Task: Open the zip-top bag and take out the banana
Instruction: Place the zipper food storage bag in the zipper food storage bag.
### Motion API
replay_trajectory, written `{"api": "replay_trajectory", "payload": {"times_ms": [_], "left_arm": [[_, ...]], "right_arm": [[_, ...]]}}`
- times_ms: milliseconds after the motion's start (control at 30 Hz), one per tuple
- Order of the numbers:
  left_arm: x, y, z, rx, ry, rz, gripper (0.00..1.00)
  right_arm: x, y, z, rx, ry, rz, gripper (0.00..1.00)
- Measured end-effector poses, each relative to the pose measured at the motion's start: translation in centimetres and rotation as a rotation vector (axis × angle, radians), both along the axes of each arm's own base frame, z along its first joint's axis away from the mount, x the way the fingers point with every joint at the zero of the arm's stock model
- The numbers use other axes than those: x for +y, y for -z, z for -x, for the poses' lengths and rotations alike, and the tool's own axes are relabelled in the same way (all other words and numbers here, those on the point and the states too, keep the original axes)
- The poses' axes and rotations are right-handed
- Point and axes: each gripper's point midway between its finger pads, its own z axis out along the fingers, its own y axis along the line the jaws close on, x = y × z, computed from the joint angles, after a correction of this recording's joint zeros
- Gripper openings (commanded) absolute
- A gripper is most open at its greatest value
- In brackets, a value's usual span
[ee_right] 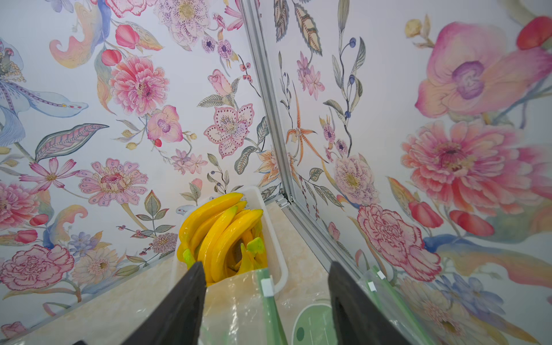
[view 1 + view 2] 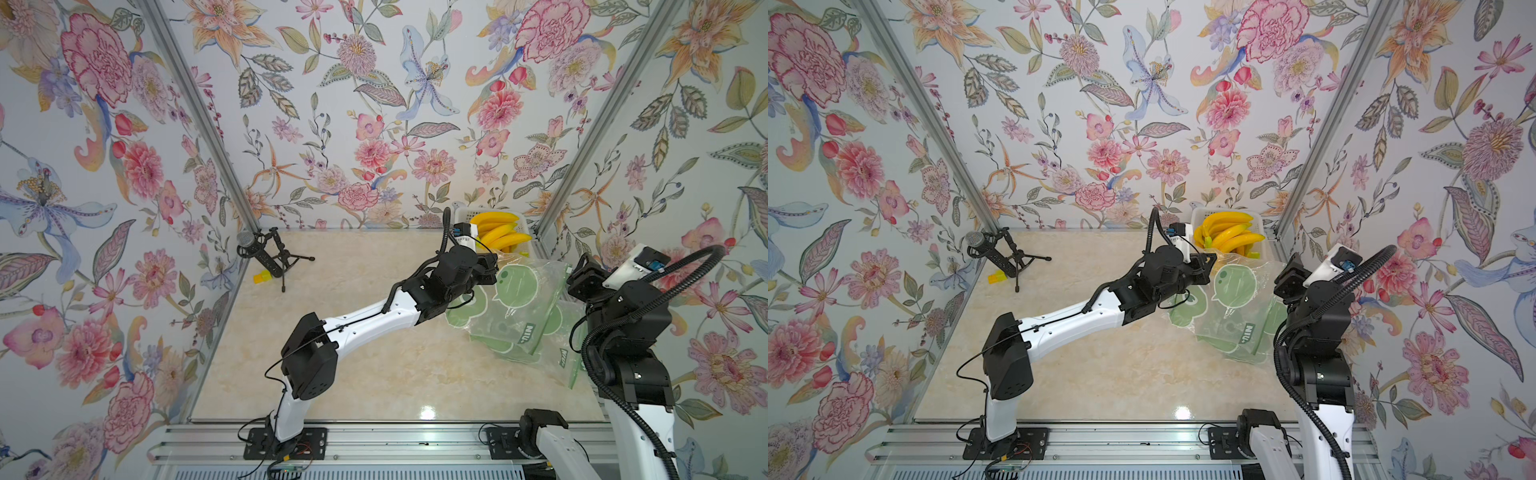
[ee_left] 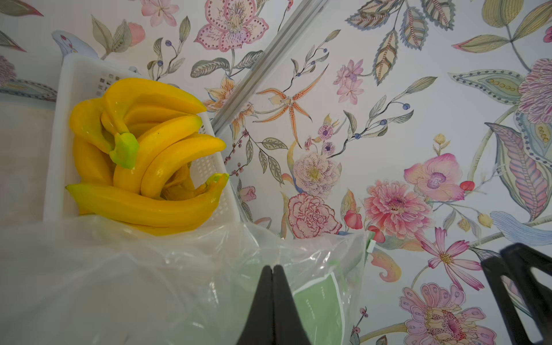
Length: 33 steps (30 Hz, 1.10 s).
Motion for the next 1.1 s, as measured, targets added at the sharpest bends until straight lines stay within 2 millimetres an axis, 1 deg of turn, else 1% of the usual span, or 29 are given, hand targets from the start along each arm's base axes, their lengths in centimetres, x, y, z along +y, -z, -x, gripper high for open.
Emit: {"api": "replay_trajectory", "payload": {"times_ms": [33, 100, 167, 200, 233, 267, 333, 367, 433, 500, 567, 667, 800, 867, 967, 1033, 1100], "left_arm": [[-1.1, 0.9, -0.3, 0.025, 0.007, 0.008, 0.0], [-3.2, 2.1, -1.0, 0.062, 0.024, 0.037, 0.0], [-5.1, 3.1, -1.6, 0.099, 0.038, 0.067, 0.0], [-5.7, 3.6, -1.8, 0.115, 0.041, 0.076, 0.05], [-6.3, 4.1, -1.9, 0.132, 0.043, 0.083, 0.15], [-6.7, 4.6, -2.0, 0.145, 0.044, 0.086, 0.22], [-7.1, 5.7, -2.1, 0.18, 0.046, 0.08, 0.37], [-7.1, 6.2, -2.0, 0.19, 0.049, 0.064, 0.43], [-6.9, 6.9, -1.9, 0.207, 0.044, 0.04, 0.5], [-6.6, 7.2, -1.9, 0.203, 0.037, 0.015, 0.53], [-5.7, 7.7, -1.7, 0.198, 0.025, -0.022, 0.56], [-3.5, 8.2, -1.2, 0.181, -0.001, -0.088, 0.63], [0.3, 8.4, -0.6, 0.152, -0.042, -0.164, 0.68], [1.5, 8.6, -0.7, 0.14, -0.051, -0.192, 0.71], [1.9, 9.0, -1.2, 0.121, -0.051, -0.219, 0.72], [1.6, 9.8, -1.4, 0.114, -0.04, -0.241, 0.72], [0.9, 11.0, -1.5, 0.119, -0.02, -0.259, 0.72]], "right_arm": [[-0.1, -0.2, 0.4, -0.007, 0.006, 0.001, 0.65], [-0.2, -0.1, 0.7, -0.004, 0.015, 0.001, 0.65], [-0.4, 0.5, 0.7, 0.01, 0.026, 0.001, 0.65], [-0.4, 0.9, 0.6, 0.02, 0.028, 0.001, 0.65], [-0.4, 1.4, 0.5, 0.034, 0.028, 0.001, 0.66], [-0.4, 2.0, 0.3, 0.047, 0.028, -0.001, 0.66], [-0.4, 3.8, -0.1, 0.089, 0.027, -0.008, 0.67], [-0.4, 4.7, -0.3, 0.109, 0.026, -0.013, 0.67], [-0.3, 6.7, -0.8, 0.157, 0.019, -0.026, 0.68], [-0.1, 8.6, -1.3, 0.2, 0.006, -0.043, 0.68], [0.3, 10.5, -1.9, 0.243, -0.012, -0.067, 0.69], [1.0, 13.4, -2.7, 0.305, -0.049, -0.11, 0.71], [2.2, 18.3, -3.5, 0.416, -0.099, -0.179, 0.73], [2.5, 20.8, -3.6, 0.472, -0.11, -0.209, 0.74], [2.6, 23.9, -3.7, 0.539, -0.116, -0.251, 0.77], [2.5, 25.4, -4.2, 0.566, -0.12, -0.283, 0.81], [2.4, 26.4, -5.0, 0.578, -0.129, -0.312, 0.82]]}}
